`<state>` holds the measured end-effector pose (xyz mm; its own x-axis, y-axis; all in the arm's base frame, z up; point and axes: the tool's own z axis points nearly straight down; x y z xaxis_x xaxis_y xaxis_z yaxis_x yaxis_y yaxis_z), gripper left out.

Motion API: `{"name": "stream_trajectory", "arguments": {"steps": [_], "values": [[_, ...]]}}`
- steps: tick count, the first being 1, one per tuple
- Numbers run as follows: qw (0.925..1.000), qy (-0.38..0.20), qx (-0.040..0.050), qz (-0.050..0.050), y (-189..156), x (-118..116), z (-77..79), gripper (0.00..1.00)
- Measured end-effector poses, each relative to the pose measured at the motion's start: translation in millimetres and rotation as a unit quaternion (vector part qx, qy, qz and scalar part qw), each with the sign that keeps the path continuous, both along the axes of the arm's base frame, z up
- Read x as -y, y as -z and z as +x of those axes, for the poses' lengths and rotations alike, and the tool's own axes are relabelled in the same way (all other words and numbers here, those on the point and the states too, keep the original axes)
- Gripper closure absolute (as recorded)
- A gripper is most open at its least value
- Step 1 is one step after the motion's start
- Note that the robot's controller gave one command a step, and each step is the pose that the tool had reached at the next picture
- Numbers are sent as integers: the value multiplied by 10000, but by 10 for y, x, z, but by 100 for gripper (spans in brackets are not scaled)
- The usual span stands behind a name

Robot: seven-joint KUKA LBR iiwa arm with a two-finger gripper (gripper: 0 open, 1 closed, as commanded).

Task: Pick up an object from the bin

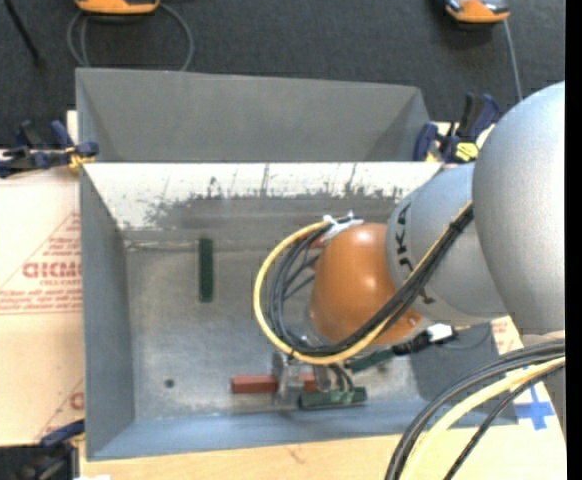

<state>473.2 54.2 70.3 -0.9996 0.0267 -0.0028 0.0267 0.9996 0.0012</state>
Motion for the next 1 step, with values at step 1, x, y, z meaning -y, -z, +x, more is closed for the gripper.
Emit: {"name": "stream_trajectory", "arguments": {"steps": [1], "values": [[10000,0,43,8,-1666,-82,159,100]]}}
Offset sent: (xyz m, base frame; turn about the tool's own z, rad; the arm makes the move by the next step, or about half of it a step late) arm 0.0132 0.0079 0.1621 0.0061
